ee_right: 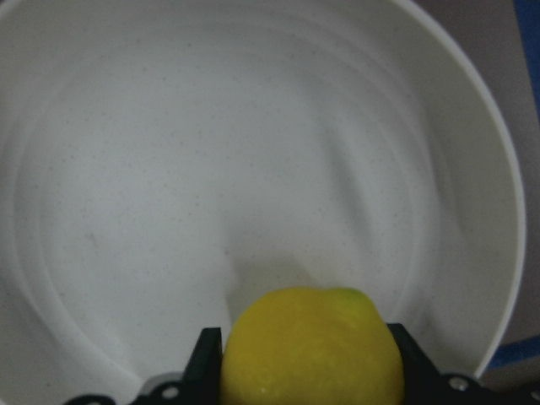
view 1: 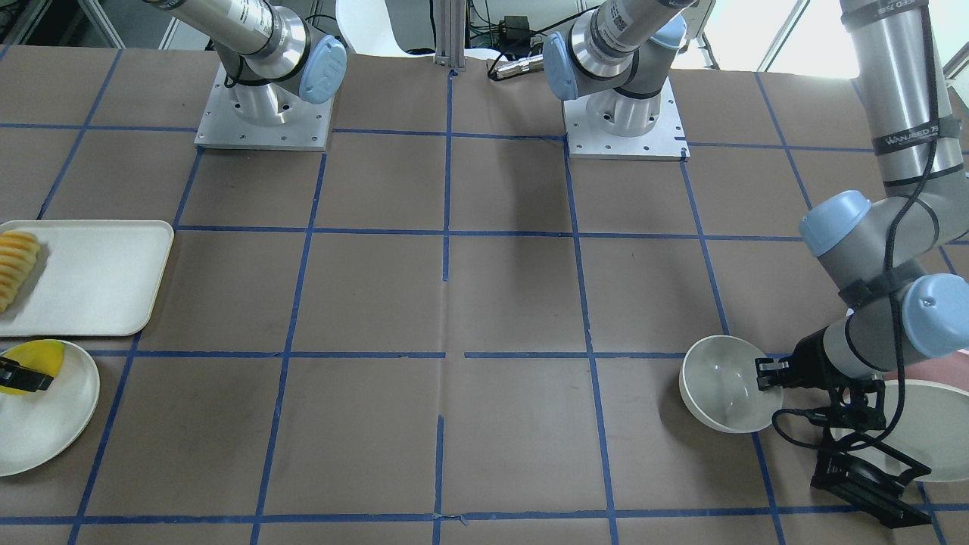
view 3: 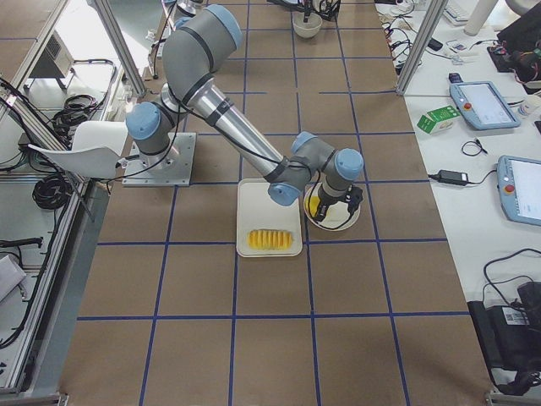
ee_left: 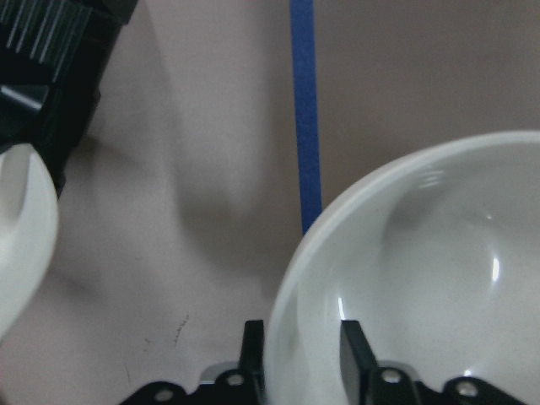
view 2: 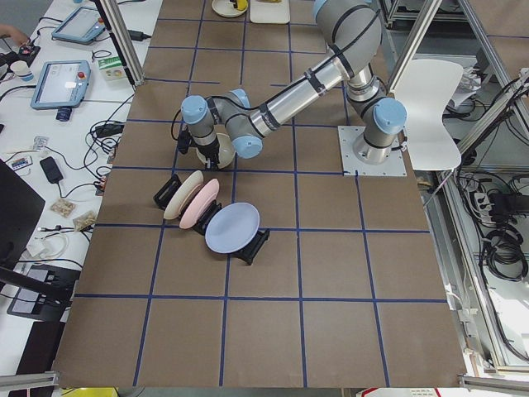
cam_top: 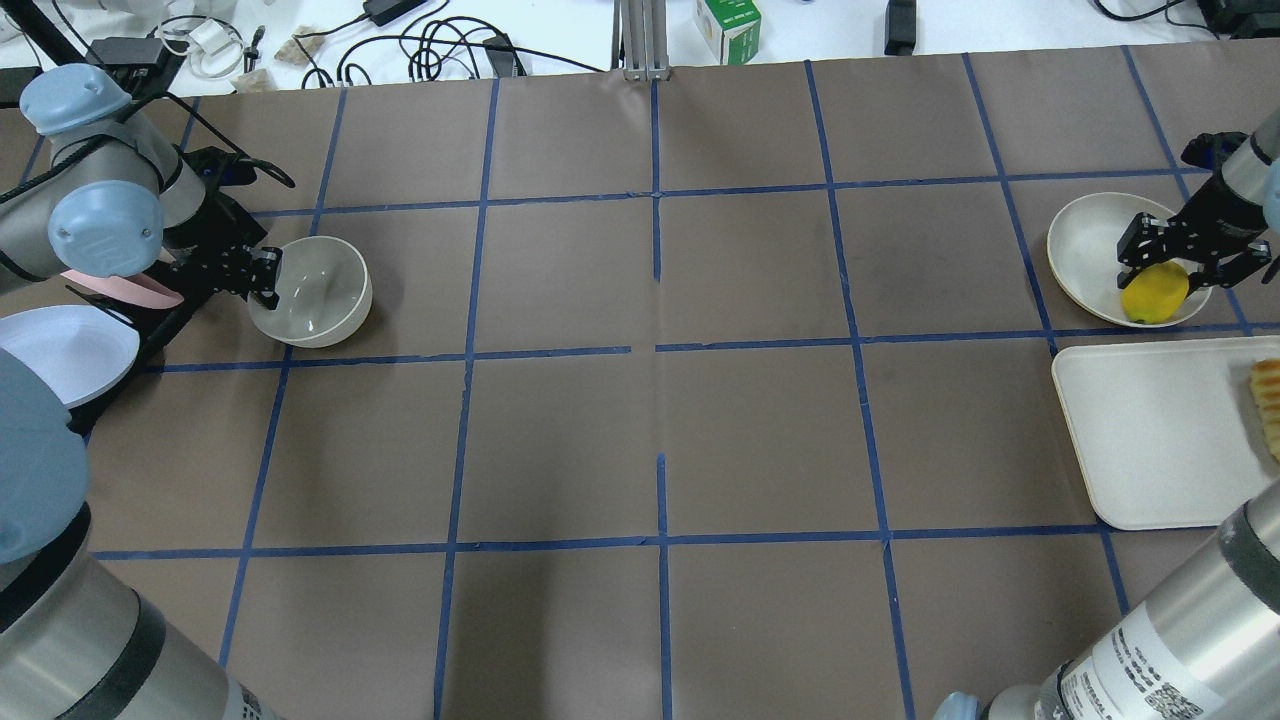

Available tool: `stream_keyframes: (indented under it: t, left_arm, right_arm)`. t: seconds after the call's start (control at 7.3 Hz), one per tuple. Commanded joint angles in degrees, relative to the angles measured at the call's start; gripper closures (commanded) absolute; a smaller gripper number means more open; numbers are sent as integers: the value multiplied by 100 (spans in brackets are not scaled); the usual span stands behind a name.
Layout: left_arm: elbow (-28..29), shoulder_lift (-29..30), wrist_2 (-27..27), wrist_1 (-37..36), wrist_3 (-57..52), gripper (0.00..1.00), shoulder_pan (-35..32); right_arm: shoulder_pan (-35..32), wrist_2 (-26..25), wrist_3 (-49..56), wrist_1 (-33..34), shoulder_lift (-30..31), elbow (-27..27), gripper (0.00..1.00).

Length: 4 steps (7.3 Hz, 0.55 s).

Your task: Place bowl and put lemon in it

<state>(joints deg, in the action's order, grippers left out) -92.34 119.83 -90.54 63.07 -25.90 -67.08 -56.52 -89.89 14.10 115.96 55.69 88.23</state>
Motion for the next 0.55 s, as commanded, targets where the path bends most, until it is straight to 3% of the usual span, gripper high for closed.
stream_keyframes:
  t: [0.0,0.27,0.41]
  left_arm:
    - [40,-117,27,56,6,100,116]
    - [84,-441,351,537,76,100,-58]
    - [84,-696,1049,940,94,100,-320]
  right_arm:
    - [1,241,31,-12,143,-121,74]
    - [-95,323,188,-195,476,-332,74]
    - [-305,340,381,-431,678,-446,74]
